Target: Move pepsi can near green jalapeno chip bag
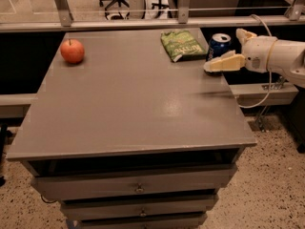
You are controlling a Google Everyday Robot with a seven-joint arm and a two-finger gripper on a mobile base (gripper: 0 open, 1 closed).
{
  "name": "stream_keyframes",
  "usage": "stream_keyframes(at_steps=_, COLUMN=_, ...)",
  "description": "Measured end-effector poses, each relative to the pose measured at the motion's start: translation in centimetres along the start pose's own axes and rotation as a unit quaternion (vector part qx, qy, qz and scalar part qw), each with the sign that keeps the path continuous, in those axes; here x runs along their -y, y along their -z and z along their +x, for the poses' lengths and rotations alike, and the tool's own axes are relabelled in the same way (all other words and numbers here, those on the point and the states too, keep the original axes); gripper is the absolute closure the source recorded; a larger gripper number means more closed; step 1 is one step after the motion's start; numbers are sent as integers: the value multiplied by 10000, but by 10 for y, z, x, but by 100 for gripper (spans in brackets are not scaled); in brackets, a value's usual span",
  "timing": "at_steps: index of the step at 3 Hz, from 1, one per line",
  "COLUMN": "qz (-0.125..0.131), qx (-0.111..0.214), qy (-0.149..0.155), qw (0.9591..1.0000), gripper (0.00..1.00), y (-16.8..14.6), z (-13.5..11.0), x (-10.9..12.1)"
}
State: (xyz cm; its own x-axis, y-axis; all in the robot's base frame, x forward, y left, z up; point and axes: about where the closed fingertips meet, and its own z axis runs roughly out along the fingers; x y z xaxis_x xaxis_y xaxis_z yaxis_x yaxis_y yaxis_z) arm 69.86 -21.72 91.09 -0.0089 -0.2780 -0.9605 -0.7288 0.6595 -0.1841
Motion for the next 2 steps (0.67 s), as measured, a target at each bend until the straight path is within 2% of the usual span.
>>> stream_keyframes(at_steps=2, qz=0, qx=115, qy=60, qw=9999, gripper=0, y=28, z=-24, x=-33)
